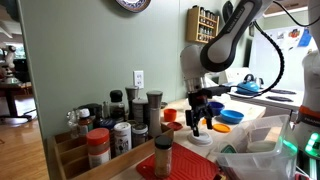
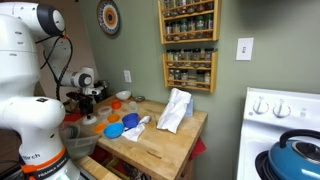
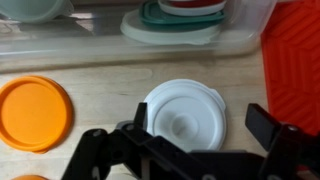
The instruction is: Pick up the white paper cup lid and put it on the clear lunch box, pick up the orange lid and put it on the orange lunch box
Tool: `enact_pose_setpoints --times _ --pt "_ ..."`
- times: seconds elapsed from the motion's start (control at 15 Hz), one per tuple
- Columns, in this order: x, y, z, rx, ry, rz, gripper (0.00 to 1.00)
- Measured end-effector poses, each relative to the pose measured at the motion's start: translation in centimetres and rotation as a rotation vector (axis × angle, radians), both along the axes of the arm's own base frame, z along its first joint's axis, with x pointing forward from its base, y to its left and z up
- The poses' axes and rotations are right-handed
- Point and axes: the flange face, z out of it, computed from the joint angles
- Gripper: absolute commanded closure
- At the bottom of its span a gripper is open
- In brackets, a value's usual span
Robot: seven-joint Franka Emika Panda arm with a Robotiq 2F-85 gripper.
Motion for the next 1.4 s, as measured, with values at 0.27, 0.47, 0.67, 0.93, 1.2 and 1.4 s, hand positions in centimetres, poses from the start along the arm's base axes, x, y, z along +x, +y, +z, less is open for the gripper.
enact_pose_setpoints --times 0.27,0.47,0.67,0.93,1.2,1.4 --pt "0.5 -0.2 -1.2 0.020 -0.024 -0.024 0.00" --pt "0.7 -0.5 -1.9 0.015 -0.015 -0.033 0.00" --pt "0.9 -0.9 -2.1 0.010 -0.012 -0.041 0.00" --pt "1.1 -1.3 -2.3 0.004 -0.010 -0.048 0.00" --pt "1.2 -1.3 -2.4 0.005 -0.010 -0.049 0.00" --pt "1.3 -1.2 -2.4 0.006 -0.009 -0.049 0.00"
